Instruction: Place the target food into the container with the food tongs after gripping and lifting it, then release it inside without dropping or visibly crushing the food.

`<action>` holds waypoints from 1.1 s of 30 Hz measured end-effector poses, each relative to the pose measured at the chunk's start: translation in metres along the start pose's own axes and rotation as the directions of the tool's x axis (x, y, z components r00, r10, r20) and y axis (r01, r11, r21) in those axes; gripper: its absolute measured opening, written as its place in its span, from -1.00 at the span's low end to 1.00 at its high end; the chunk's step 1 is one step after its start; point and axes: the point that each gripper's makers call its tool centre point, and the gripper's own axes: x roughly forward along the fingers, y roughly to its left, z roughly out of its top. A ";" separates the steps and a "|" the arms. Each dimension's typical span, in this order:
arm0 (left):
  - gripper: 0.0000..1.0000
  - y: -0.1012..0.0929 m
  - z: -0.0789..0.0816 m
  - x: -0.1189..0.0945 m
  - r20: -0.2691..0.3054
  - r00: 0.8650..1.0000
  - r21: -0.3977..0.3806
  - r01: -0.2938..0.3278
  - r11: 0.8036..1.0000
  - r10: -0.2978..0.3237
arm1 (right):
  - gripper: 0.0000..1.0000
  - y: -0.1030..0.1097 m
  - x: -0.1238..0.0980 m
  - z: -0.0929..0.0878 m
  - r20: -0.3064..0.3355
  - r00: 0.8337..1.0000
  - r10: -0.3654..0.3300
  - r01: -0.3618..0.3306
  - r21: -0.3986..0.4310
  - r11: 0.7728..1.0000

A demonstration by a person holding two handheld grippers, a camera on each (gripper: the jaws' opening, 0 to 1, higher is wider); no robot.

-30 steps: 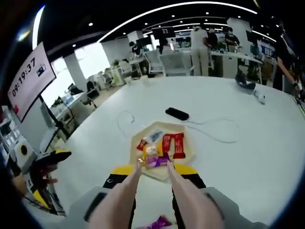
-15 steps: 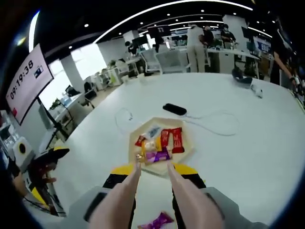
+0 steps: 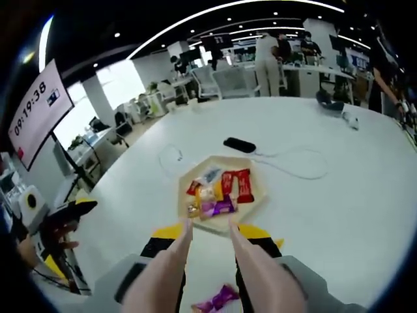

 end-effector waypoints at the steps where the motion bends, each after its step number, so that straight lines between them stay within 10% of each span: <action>1: 0.99 0.000 -0.001 0.000 -0.002 1.000 -0.001 -0.001 1.000 0.001 | -0.43 0.000 0.000 -0.001 0.001 1.000 -0.001 0.001 0.002 1.000; 33: 0.99 -0.002 -0.008 0.006 -0.029 0.999 0.005 0.017 1.000 -0.017 | -0.42 -0.001 -0.003 -0.049 -0.041 0.999 -0.015 0.017 0.048 0.999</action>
